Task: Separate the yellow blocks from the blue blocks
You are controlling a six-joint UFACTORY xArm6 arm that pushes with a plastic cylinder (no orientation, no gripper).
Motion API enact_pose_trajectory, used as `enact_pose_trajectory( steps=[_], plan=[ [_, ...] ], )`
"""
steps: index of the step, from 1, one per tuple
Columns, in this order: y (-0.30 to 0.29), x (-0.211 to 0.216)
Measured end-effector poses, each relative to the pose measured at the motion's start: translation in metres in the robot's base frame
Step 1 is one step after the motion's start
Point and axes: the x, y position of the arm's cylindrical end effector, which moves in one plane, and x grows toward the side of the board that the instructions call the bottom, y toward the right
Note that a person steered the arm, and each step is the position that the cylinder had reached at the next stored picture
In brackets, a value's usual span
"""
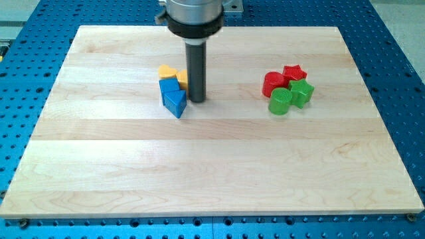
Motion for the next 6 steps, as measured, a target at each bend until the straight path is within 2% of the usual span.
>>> enact_pose_trajectory(
  steps=[2,3,4,5,6],
  plan=[
    [-0.053,-0.043],
    [-0.076,-0.043],
    [-0.062,-0.031],
    [-0.120,-0.044],
    [-0.122,-0.041]
  ],
)
